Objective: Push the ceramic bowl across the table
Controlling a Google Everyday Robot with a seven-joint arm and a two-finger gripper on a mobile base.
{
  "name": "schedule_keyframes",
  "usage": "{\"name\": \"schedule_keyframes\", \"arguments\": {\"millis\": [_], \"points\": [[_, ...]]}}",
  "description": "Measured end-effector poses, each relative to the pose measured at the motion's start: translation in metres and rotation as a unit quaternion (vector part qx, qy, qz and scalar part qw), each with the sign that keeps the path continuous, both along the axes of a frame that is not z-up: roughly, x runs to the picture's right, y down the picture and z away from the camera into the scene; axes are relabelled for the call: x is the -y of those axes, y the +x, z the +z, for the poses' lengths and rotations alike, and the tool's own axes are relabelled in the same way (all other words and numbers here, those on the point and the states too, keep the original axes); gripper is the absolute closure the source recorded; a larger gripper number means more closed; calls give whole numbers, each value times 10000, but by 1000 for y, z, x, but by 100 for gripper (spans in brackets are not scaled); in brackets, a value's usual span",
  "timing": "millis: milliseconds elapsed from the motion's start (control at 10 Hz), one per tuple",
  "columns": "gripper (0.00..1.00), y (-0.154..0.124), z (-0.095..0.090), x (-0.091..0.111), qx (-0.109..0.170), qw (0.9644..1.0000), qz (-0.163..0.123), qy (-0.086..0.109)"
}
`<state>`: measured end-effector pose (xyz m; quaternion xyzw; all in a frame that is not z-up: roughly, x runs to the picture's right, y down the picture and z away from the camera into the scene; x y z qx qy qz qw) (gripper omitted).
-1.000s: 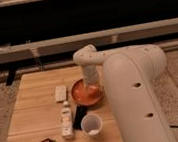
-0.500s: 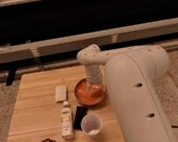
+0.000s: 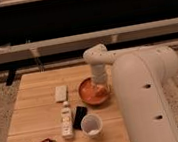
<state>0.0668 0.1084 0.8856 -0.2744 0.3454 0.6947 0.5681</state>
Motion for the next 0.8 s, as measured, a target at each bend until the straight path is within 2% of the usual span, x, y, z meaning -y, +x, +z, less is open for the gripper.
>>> {"name": "schedule_keyframes", "arguments": {"millis": [500,800], "points": [[35,25,-4,1,-175,9990,406,121],[35,32,-17,18,-35,9961,761,437]]}}
